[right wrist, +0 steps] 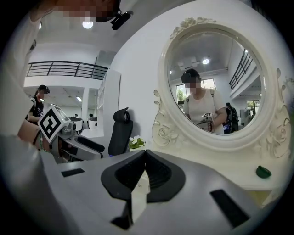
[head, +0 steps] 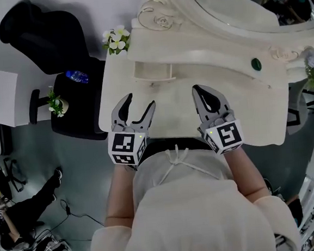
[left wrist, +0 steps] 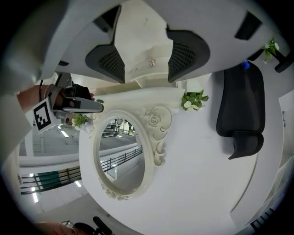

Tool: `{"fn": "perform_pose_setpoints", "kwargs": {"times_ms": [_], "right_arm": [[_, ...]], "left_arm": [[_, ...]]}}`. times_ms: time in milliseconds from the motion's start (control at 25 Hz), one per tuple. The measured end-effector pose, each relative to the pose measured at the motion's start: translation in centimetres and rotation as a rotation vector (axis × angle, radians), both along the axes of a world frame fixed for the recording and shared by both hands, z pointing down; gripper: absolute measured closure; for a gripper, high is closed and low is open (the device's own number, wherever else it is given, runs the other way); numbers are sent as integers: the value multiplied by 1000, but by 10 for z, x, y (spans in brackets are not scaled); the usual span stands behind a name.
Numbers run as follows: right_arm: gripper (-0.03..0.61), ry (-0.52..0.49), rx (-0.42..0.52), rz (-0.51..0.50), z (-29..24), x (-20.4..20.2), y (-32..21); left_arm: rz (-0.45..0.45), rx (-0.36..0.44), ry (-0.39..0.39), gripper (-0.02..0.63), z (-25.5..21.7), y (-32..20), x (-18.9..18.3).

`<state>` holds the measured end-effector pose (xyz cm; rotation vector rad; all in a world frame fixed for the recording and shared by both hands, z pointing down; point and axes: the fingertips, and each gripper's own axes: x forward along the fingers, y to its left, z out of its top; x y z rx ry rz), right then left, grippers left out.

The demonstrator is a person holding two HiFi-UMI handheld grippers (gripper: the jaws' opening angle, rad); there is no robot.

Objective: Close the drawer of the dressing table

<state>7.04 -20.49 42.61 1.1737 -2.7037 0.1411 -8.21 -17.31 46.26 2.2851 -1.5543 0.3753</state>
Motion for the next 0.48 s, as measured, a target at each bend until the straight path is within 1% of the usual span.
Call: {"fn": "perform_pose_setpoints", "kwargs": {"times_ms": [240, 480], "right_arm": [[572, 7, -57, -35, 30, -5, -25], [572, 18, -81, -22, 52, -4, -47]], "left_arm": [[-15, -75, -7, 301, 49, -23, 8], [-44, -152, -33, 309, 92, -41, 12]]}}
